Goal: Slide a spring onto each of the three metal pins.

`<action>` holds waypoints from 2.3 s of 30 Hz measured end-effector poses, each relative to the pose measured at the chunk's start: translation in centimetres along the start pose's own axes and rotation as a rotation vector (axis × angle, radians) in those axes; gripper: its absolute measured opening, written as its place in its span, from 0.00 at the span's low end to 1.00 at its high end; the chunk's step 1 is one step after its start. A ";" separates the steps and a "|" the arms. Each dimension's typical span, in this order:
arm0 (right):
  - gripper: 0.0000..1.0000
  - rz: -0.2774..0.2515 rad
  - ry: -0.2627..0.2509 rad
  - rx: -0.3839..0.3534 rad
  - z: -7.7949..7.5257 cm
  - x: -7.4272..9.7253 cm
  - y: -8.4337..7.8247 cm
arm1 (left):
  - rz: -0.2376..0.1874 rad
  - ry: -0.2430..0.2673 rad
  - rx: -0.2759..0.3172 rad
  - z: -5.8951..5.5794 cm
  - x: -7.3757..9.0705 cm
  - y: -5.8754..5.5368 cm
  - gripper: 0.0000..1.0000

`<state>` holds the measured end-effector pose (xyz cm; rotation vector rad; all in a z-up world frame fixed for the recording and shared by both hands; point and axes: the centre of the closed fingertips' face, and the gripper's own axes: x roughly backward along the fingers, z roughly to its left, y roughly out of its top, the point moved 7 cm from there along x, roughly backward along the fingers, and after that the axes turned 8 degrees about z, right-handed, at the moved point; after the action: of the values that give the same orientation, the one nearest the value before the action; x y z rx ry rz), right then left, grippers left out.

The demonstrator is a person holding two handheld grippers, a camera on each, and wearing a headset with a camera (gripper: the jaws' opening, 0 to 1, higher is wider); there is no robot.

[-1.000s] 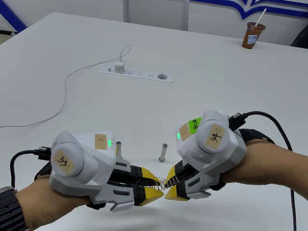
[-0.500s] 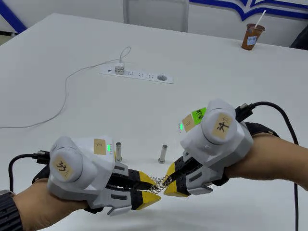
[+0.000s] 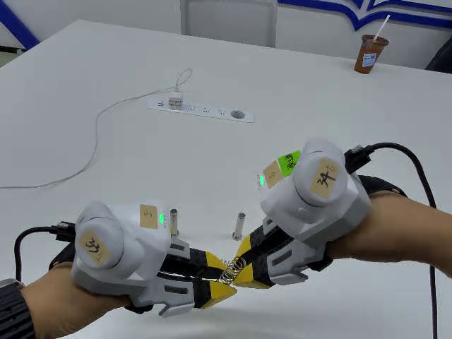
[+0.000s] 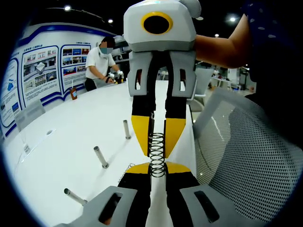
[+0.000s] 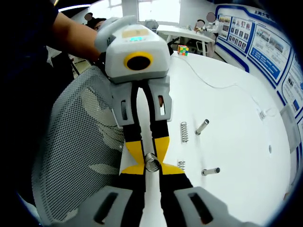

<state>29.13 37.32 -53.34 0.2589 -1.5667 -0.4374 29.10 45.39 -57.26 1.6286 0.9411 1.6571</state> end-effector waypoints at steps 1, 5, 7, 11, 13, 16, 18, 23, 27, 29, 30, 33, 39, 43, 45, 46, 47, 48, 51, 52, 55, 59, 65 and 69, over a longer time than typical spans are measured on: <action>0.11 0.001 0.000 0.001 0.0 0.0 0.0 | -0.001 0.001 0.000 0.0 0.0 0.0 0.10; 0.12 -0.001 0.001 0.002 0.0 0.0 0.1 | -0.004 0.004 0.000 0.1 0.0 0.0 0.10; 0.13 -0.003 0.001 0.002 0.0 0.1 0.2 | -0.005 0.005 0.002 0.1 0.0 0.0 0.10; 0.13 -0.004 0.003 0.000 0.0 0.1 0.3 | -0.008 0.009 0.005 0.1 -0.1 0.0 0.10; 0.13 -0.013 0.008 -0.009 0.0 0.1 0.3 | -0.013 0.009 0.008 0.1 -0.1 0.0 0.10; 0.13 -0.017 0.006 -0.010 0.0 0.1 0.4 | -0.017 0.012 0.005 0.1 -0.1 0.1 0.10; 0.13 -0.020 0.004 -0.009 -0.1 0.2 0.4 | -0.018 0.013 0.004 0.1 -0.2 0.2 0.10; 0.12 -0.020 0.002 -0.004 -0.1 0.2 0.5 | -0.018 0.014 0.002 0.2 -0.3 0.3 0.10; 0.12 -0.019 -0.007 -0.005 -0.2 0.2 0.5 | -0.025 0.029 0.002 0.4 -0.3 0.3 0.11; 0.12 -0.017 -0.008 -0.008 -0.3 0.3 0.5 | -0.026 0.031 0.006 0.4 -0.3 0.3 0.11; 0.12 -0.016 -0.007 -0.008 -0.3 0.2 0.5 | -0.026 0.031 0.008 0.4 -0.3 0.3 0.11; 0.12 -0.009 -0.005 -0.007 -0.3 0.2 0.5 | -0.024 0.030 0.012 0.4 -0.3 0.3 0.12; 0.12 0.011 -0.009 -0.005 -0.5 0.4 0.1 | -0.021 0.025 0.018 0.4 -0.2 0.1 0.14; 0.12 0.027 -0.017 -0.006 -0.8 0.8 -0.2 | -0.021 0.030 0.027 0.5 -0.1 0.0 0.15; 0.12 0.035 -0.022 -0.007 -1.0 1.1 -0.4 | -0.023 0.034 0.032 0.5 0.1 -0.1 0.15; 0.12 0.039 -0.025 -0.009 -1.1 1.3 -0.5 | -0.024 0.035 0.034 0.5 0.1 -0.1 0.15; 0.12 0.046 -0.028 -0.010 -1.2 1.4 -0.7 | -0.025 0.037 0.040 0.6 0.2 -0.2 0.16; 0.12 0.050 -0.032 -0.012 -1.3 1.5 -0.9 | -0.026 0.038 0.042 0.6 0.3 -0.3 0.16; 0.12 0.063 -0.041 -0.025 -1.6 1.9 -1.5 | -0.026 0.052 0.052 0.8 0.5 -0.5 0.20; 0.12 0.067 -0.045 -0.029 -1.7 2.0 -1.7 | -0.025 0.056 0.056 0.9 0.6 -0.7 0.20; 0.12 0.081 -0.055 -0.041 -1.9 2.3 -2.4 | -0.025 0.069 0.068 1.0 0.9 -1.0 0.22; 0.12 0.097 -0.073 -0.060 -2.4 3.0 -3.2 | -0.025 0.092 0.087 1.3 1.5 -1.5 0.27; 0.12 0.112 -0.093 -0.091 -3.1 4.0 -4.3 | -0.028 0.129 0.123 1.7 2.5 -2.4 0.37; 0.12 0.123 -0.106 -0.107 -3.6 4.6 -4.9 | -0.038 0.161 0.148 2.0 3.3 -2.7 0.42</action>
<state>31.94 30.50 -51.26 0.0574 -1.6470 -0.4435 30.83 49.75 -57.73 1.5790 1.1924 1.7482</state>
